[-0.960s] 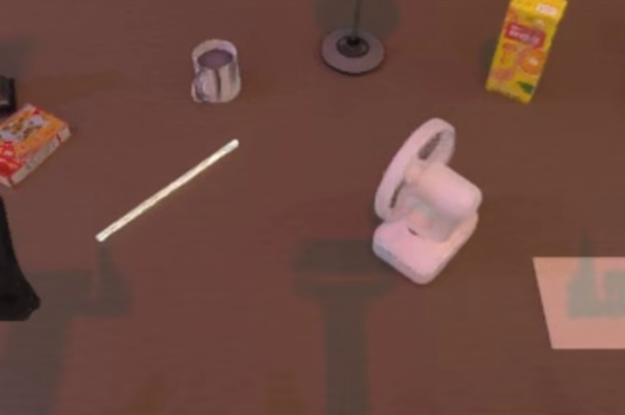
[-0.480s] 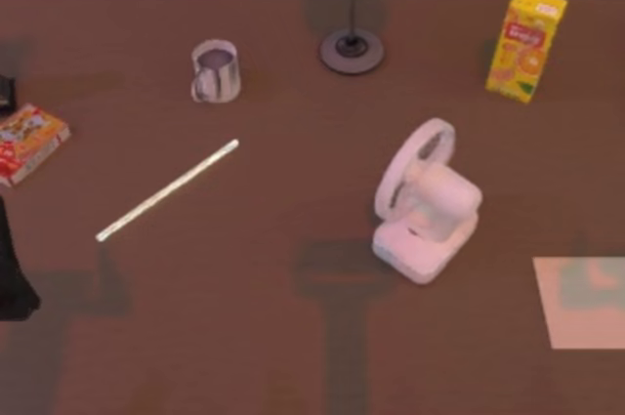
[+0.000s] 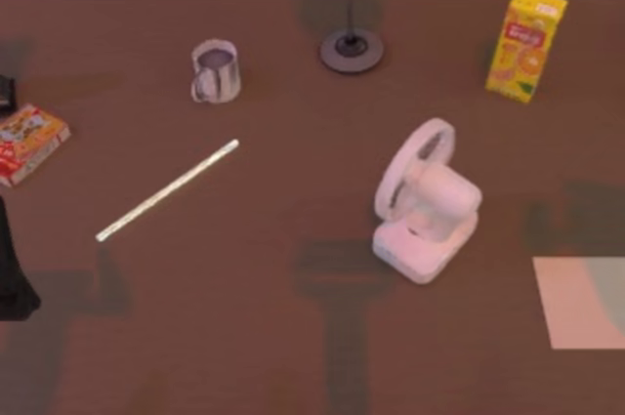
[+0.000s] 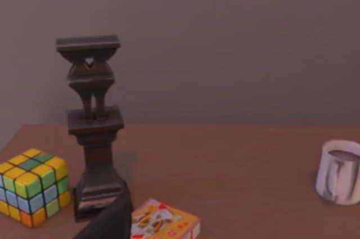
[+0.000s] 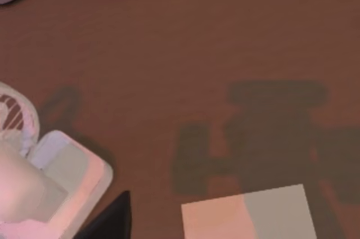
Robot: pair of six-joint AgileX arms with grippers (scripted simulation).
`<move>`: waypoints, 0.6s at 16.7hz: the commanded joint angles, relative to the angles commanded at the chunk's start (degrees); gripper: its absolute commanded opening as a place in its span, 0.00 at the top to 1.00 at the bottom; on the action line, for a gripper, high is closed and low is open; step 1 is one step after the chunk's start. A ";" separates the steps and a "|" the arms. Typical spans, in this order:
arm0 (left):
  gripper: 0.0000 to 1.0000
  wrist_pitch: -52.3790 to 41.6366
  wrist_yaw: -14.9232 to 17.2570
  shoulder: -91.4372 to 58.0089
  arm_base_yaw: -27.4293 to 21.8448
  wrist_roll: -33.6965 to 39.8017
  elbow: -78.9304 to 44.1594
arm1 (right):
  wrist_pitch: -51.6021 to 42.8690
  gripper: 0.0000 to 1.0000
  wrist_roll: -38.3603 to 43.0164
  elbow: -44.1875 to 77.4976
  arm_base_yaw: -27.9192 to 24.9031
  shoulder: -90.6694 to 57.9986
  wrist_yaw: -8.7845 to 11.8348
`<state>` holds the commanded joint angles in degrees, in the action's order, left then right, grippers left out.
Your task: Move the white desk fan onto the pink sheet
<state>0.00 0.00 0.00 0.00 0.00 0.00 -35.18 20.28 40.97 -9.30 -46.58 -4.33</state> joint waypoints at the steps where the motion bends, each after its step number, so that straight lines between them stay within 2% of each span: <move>1: 0.00 0.00 0.00 0.00 0.00 0.00 0.00 | -3.72 0.00 2.60 4.99 -1.14 -5.17 -0.25; 6: 0.00 0.00 0.00 0.00 0.00 0.00 0.00 | -21.77 0.00 16.87 31.81 -6.94 -31.40 -0.97; 10: 0.00 0.00 0.00 0.00 0.00 0.00 0.00 | -34.80 0.00 29.19 53.98 -11.71 -51.35 -0.60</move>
<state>0.00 0.00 0.00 0.00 0.00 0.00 -69.98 49.47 94.95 -21.01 -97.93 -4.93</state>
